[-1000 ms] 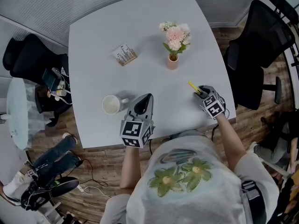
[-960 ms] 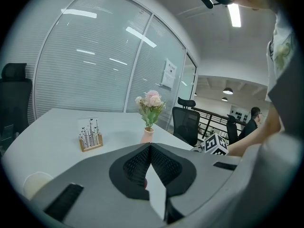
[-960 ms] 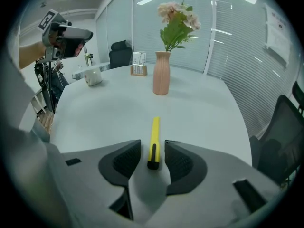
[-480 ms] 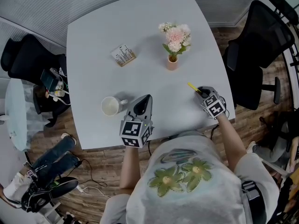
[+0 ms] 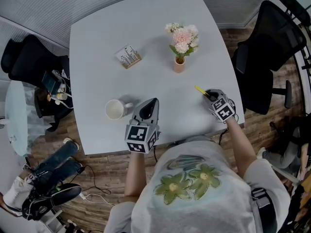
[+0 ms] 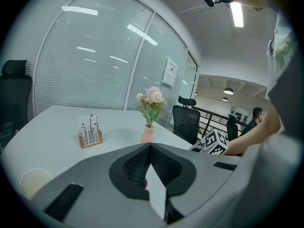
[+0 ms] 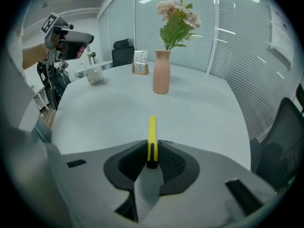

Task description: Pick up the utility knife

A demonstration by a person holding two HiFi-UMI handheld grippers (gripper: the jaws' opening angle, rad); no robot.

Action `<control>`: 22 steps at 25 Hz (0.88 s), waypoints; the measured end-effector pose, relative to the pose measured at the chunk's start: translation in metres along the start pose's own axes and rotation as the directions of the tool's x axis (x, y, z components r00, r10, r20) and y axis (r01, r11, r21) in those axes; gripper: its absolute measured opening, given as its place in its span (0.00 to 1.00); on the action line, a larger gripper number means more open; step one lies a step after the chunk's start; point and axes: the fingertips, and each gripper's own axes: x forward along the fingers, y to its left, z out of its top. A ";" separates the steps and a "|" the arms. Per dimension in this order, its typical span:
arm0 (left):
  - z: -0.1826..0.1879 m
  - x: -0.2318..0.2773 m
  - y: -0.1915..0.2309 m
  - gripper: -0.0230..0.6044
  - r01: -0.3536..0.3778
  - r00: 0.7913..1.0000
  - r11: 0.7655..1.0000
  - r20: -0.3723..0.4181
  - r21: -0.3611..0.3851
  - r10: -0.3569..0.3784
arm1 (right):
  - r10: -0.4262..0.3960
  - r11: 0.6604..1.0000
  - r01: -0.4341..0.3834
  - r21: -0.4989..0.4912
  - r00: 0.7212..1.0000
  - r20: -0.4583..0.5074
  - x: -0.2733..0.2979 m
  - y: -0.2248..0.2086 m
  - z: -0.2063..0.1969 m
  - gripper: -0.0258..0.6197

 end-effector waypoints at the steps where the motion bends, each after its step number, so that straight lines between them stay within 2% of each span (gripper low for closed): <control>1: 0.000 0.000 0.000 0.04 0.000 1.000 1.000 0.000 0.000 0.000 | -0.004 1.000 0.004 -0.012 1.000 -0.008 0.000 0.000 0.000 0.15; 7: 0.000 -0.005 0.000 0.04 -0.005 1.000 1.000 0.004 -0.001 0.005 | -0.021 0.999 0.020 -0.042 0.999 -0.027 -0.001 0.002 0.003 0.15; 22: 0.001 -0.010 -0.002 0.04 0.000 1.000 1.000 0.010 0.010 0.000 | 0.018 0.996 -0.013 -0.087 0.999 0.049 -0.014 0.023 0.045 0.15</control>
